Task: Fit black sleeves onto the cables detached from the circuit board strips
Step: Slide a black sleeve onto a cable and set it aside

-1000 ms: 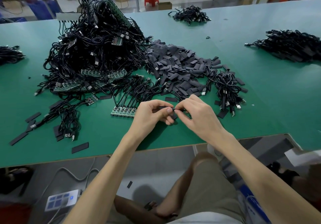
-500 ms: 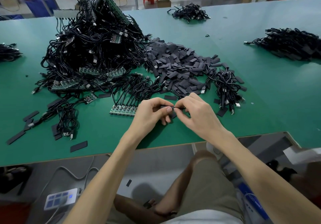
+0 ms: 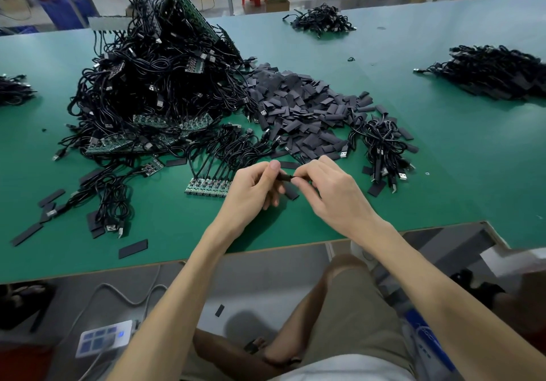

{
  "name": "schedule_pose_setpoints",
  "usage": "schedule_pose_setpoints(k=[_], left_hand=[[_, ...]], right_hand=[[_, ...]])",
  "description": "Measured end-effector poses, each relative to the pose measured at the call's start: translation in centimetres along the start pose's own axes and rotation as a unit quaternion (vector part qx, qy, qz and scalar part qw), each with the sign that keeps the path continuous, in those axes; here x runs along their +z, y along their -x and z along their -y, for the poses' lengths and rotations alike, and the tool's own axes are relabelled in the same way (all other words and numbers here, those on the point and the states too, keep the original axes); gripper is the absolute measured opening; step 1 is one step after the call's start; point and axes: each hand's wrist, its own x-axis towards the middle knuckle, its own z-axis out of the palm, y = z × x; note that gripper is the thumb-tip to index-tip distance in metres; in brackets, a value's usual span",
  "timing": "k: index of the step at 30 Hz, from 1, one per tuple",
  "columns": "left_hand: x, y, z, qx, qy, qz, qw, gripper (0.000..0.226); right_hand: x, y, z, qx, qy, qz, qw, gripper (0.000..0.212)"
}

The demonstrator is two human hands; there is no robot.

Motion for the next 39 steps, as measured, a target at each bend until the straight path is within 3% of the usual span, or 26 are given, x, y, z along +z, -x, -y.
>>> schedule_pose_setpoints(k=[13, 24, 31, 39], left_hand=[[-0.17, 0.09, -0.36, 0.003, 0.042, 0.01, 0.999, 0.02], [-0.26, 0.21, -0.19, -0.003, 0.076, 0.028, 0.997, 0.017], [-0.12, 0.06, 0.04, 0.006, 0.105, -0.007, 0.994, 0.022], [-0.38, 0.16, 0.11, 0.004, 0.116, 0.007, 0.993, 0.013]], right_hand=[[0.15, 0.0, -0.24, -0.012, 0.007, 0.013, 1.0, 0.01], [0.14, -0.05, -0.52, -0.004, -0.009, 0.017, 1.0, 0.013], [0.05, -0.1, -0.19, 0.004, 0.002, 0.0, 1.0, 0.01], [0.13, 0.07, -0.57, -0.002, 0.012, -0.005, 1.0, 0.011]])
